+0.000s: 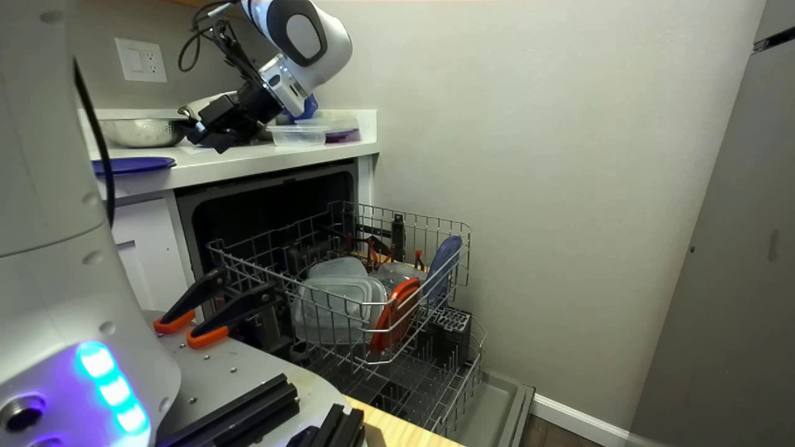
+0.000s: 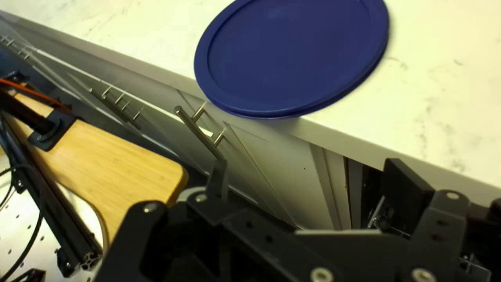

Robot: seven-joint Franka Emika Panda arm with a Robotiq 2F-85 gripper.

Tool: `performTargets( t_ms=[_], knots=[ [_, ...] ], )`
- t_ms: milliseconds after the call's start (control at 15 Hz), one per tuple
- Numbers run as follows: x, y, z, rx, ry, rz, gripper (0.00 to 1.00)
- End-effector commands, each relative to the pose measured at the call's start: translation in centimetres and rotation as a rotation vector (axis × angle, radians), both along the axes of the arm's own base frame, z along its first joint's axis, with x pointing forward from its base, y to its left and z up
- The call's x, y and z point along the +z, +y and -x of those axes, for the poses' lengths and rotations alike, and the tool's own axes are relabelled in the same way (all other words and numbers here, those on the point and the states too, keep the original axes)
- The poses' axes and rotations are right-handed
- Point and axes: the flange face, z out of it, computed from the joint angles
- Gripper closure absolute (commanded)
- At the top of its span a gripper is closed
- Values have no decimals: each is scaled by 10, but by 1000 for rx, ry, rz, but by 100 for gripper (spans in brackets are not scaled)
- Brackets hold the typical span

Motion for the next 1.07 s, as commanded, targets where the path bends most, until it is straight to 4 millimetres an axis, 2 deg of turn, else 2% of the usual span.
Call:
performTargets(
  t_ms=[0, 667, 1000],
  knots=[
    [-11, -5, -6, -174, 93, 34, 0],
    [-50, -3, -1, -527, 450, 95, 0],
    [-60, 2, 6, -525, 553, 212, 0]
  ],
)
